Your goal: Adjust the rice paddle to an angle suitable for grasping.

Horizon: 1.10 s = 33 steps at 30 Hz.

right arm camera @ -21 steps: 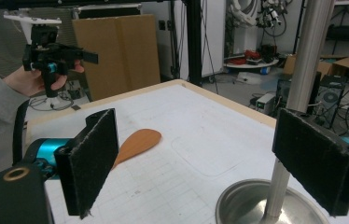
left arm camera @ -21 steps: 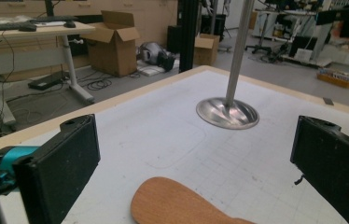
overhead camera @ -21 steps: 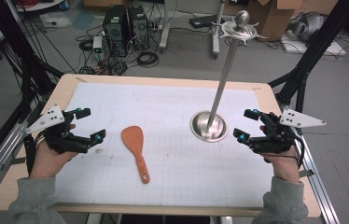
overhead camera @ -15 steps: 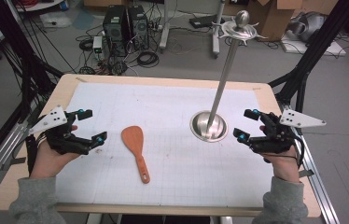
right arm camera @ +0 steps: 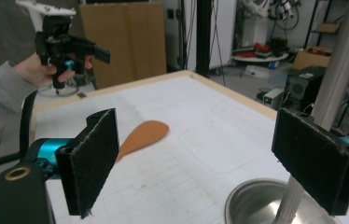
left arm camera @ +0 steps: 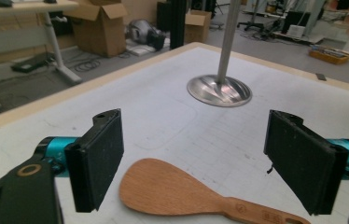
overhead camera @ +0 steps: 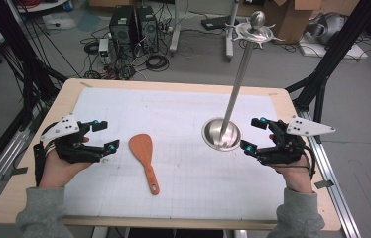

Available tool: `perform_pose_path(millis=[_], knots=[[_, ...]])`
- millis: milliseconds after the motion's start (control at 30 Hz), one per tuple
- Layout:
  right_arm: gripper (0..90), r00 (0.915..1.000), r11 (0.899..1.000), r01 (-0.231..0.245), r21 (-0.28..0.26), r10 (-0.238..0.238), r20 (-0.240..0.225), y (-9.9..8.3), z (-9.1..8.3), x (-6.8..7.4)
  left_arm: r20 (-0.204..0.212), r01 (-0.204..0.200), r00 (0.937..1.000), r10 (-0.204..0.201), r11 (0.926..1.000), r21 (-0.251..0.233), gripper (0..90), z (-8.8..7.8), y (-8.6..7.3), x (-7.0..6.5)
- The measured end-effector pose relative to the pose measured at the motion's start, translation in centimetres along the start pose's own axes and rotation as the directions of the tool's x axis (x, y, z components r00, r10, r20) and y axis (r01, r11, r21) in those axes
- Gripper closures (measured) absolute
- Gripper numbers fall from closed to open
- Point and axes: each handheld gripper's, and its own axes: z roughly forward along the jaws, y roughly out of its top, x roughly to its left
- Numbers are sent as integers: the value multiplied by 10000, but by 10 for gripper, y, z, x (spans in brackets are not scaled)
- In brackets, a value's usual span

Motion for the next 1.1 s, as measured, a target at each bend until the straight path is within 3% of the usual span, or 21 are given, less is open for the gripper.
perform_pose_path(millis=[100,300,467,733,767,900,1100], knots=[[137,10000,9999,-65,113,64,38,-1,2,0,65,-16,10000,12,9985,540,351,8,-4,0],[137,9999,9999,-117,50,116,113,-1,-1,-2,103,-349,9994,343,9974,627,549,11,-5,-5],[137,9999,10000,7,-59,-6,128,-1,-1,-1,224,-443,9988,428,9965,712,659,15,-7,-9],[137,9996,9990,236,-388,-230,160,0,-3,-1,311,-995,9949,962,9865,1301,869,32,-15,-16],[137,9997,9992,186,-357,-180,165,0,-3,-1,384,-1102,9937,1056,9823,1514,885,37,-17,-17],[137,9998,9995,133,-300,-129,144,-1,-3,0,736,-1223,9911,1113,9781,1682,890,44,-22,-19],[137,9997,9994,206,-260,-204,107,-1,-1,0,737,-1377,9894,1250,9690,2053,890,60,-29,-25]])
